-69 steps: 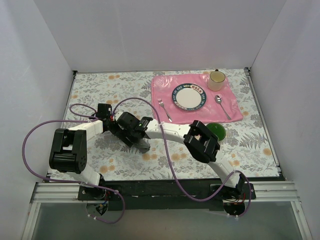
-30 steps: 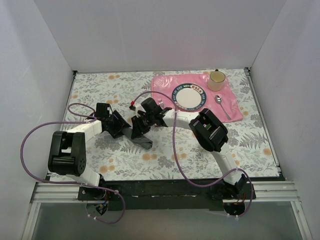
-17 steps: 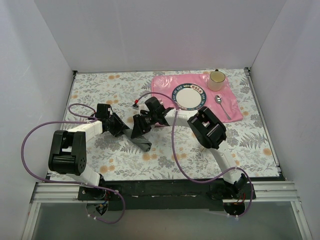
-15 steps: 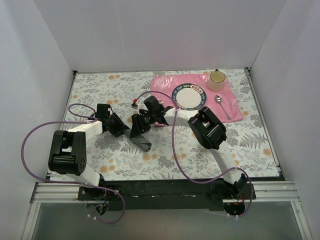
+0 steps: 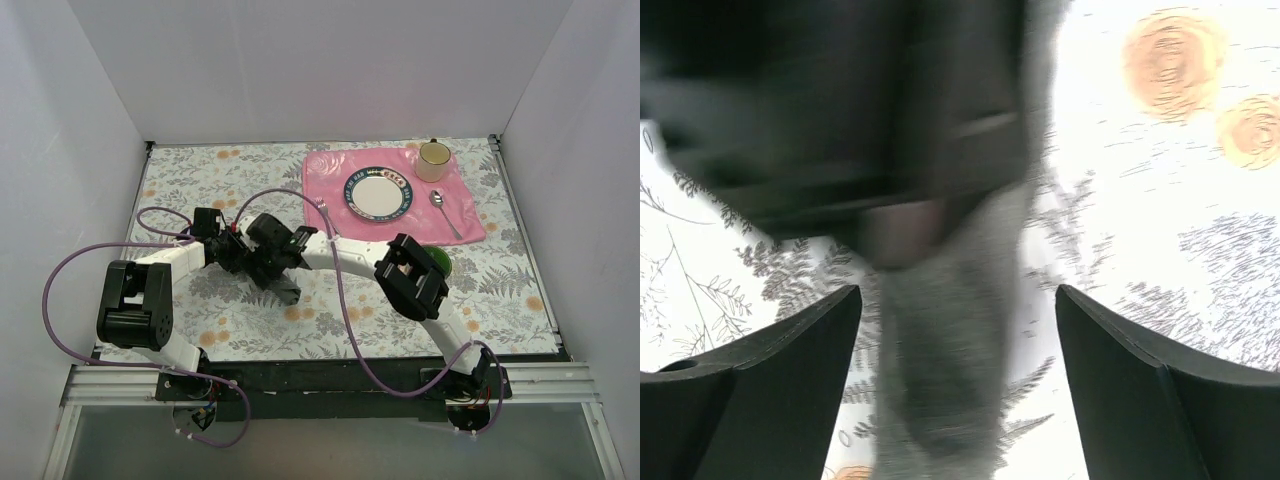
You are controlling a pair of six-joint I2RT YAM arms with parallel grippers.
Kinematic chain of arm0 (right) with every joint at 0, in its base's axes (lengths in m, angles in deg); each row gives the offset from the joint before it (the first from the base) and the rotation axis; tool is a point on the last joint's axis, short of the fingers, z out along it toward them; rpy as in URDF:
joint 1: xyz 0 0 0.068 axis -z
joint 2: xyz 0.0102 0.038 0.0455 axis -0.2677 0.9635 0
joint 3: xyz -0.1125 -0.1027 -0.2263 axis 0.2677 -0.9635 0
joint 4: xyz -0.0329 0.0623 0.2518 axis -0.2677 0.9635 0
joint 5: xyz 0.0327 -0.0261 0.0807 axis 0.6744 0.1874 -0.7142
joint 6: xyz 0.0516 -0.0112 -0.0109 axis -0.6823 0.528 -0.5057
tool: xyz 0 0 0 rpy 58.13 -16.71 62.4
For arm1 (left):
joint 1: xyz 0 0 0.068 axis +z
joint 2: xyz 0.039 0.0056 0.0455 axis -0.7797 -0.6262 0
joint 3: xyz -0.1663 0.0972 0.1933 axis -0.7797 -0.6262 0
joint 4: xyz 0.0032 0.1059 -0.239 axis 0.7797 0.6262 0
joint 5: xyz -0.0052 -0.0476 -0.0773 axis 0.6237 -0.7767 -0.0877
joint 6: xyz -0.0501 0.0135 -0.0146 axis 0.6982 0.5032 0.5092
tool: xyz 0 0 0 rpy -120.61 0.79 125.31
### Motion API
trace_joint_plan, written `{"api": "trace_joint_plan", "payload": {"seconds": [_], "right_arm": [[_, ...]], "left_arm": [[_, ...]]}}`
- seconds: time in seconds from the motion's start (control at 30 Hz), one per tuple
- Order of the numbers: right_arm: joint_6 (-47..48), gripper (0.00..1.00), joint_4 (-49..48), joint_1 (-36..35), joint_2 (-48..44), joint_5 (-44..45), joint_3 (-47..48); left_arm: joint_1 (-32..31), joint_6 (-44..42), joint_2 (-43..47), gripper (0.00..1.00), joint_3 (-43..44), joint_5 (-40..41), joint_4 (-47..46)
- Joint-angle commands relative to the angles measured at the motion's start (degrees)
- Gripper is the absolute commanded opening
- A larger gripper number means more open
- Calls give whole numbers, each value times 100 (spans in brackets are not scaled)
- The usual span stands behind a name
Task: Fold the napkin, place the utensils inside, and roll it up
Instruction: Roll the napkin with the utensil
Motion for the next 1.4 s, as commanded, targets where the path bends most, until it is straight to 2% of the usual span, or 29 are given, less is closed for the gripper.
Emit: {"api": "trace_joint_plan", "payload": {"seconds": [0.0, 0.2, 0.27, 0.4, 0.5, 0.53, 0.6, 0.63, 0.73, 0.8, 1.0, 1.2, 1.37], "right_arm": [[483, 87, 240, -367, -229, 1359, 233], [571, 87, 293, -578, 44, 2000, 269], [747, 84, 249, -631, 105, 2317, 234], [800, 70, 38, -622, 88, 2362, 58], [748, 53, 38, -604, 106, 2195, 58], [721, 45, 38, -578, 106, 2055, 67], [642, 43, 38, -517, 71, 1844, 49], [633, 43, 20, -438, 18, 1582, 41], [283, 42, -128, -201, -114, 863, -82], [115, 42, -217, -43, -149, 386, -196], [-517, 39, -823, 686, -132, -1931, -539], [-825, 38, -1183, 977, 44, -2963, -575], [-1072, 38, -1447, 1101, 106, -3412, -645]], "left_arm": [[-37, -189, -79, 30, -207, 260, 340], [-37, -189, -61, 30, -189, 243, 358], [-37, -181, -53, 29, -189, 242, 367], [-37, -181, -35, 30, -198, 225, 367], [-37, -181, -18, 33, -172, 207, 410], [-37, -181, -9, 37, -154, 199, 419], [-37, -198, 53, 42, -128, 216, 454], [-37, -189, 79, 49, -128, 251, 463], [-37, -224, 158, 55, -119, 295, 525], [-37, -225, 211, 57, -119, 295, 551], [-37, -216, 246, 61, -102, 190, 613], [-89, -154, 115, 61, 47, 111, 569], [-239, -102, -87, 60, 232, 181, 534]]}}
